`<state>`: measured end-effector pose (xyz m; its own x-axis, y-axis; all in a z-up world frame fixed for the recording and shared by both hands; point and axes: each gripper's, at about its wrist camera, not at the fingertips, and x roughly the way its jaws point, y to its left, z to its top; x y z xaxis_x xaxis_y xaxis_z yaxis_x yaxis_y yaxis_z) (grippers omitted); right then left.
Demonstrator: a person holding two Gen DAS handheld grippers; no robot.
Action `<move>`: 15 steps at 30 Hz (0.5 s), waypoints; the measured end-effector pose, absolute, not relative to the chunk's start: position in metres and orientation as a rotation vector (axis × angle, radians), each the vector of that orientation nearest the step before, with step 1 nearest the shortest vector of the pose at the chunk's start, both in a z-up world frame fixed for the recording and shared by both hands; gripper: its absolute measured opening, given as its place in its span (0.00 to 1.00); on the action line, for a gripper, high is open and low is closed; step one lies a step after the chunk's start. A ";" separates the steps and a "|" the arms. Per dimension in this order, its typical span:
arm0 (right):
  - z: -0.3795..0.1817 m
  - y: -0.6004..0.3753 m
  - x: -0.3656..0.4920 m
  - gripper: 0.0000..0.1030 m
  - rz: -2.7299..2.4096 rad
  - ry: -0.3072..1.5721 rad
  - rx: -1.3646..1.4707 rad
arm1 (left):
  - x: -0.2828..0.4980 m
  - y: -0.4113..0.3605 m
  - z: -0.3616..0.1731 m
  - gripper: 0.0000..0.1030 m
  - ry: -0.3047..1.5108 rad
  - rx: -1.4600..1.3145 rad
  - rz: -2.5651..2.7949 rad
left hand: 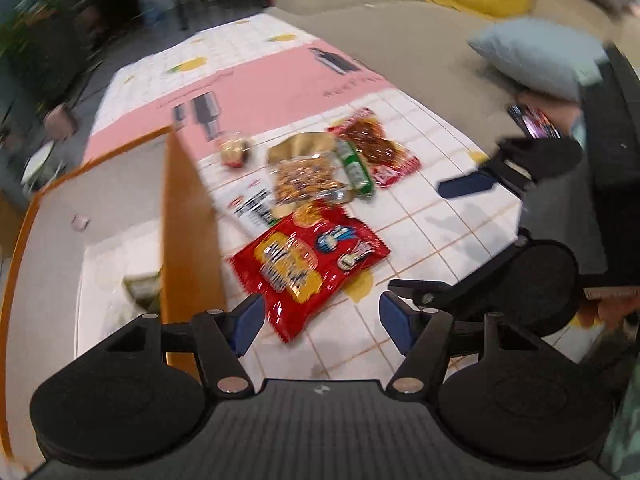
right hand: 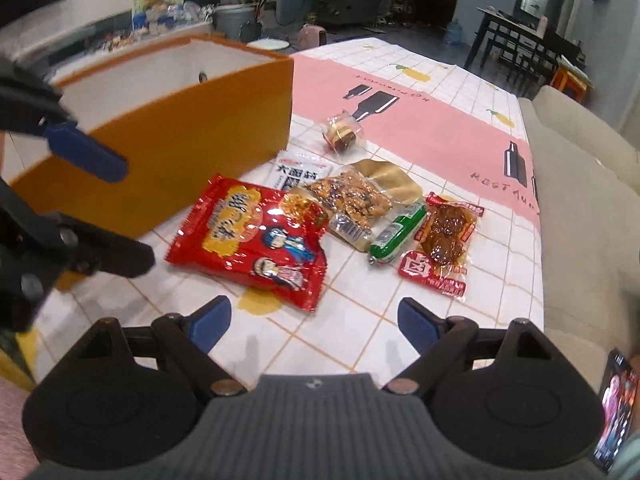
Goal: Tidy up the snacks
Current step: 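Move both grippers back to the pile, left gripper reaching the large red bag, then grasp the large red snack bag with the left gripper while the right grasps the green sausage stick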
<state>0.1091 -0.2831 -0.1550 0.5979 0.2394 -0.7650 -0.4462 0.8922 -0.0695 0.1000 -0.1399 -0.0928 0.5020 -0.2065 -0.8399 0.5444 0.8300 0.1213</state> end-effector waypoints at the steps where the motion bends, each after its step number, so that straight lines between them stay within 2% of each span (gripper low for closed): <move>1: -0.158 -0.282 0.113 0.82 0.404 0.846 -0.279 | 0.105 -0.145 -0.096 0.76 0.945 0.438 -0.493; 7: -0.166 -0.294 0.133 0.78 0.393 0.870 -0.294 | 0.134 -0.156 -0.114 0.85 0.946 0.588 -0.623; 15: -0.175 -0.311 0.175 0.65 0.333 0.886 -0.263 | 0.155 -0.172 -0.141 0.87 0.916 0.806 -0.660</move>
